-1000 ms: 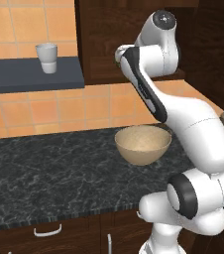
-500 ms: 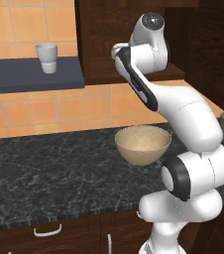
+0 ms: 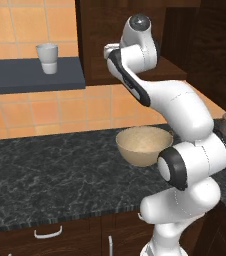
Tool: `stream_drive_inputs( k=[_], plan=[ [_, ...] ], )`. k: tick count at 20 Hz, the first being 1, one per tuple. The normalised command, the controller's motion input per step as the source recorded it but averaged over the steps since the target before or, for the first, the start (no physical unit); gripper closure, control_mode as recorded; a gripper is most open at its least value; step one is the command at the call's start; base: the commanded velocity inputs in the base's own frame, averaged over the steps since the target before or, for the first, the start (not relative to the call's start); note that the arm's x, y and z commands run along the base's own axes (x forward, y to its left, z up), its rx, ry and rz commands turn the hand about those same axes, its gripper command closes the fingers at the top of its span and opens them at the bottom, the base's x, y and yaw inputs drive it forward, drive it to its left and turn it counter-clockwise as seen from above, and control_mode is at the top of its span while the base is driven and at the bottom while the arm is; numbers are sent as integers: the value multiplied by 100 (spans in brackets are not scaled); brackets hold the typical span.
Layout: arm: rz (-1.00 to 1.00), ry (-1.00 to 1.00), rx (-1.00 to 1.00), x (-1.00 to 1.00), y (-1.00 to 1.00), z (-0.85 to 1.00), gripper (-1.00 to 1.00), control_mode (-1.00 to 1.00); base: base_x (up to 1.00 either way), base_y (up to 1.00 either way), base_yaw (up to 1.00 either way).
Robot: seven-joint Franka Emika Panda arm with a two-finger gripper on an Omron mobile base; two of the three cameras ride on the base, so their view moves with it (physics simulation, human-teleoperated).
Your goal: Open the cabinet, pick up the bread from the cabinet and place it in the basket. Then move the basket to the dining counter.
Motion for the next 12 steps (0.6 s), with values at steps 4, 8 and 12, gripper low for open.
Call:
stream_drive_inputs(
  k=[4,8,12],
  plan=[
    [0,0,0,35,11,-12,-100,-100,0,0,0],
    [-3,0,0,32,-3,-14,-100,-100,0,0,0],
    [-9,1,0,26,-13,-11,-100,-100,0,0,0]
  ],
)
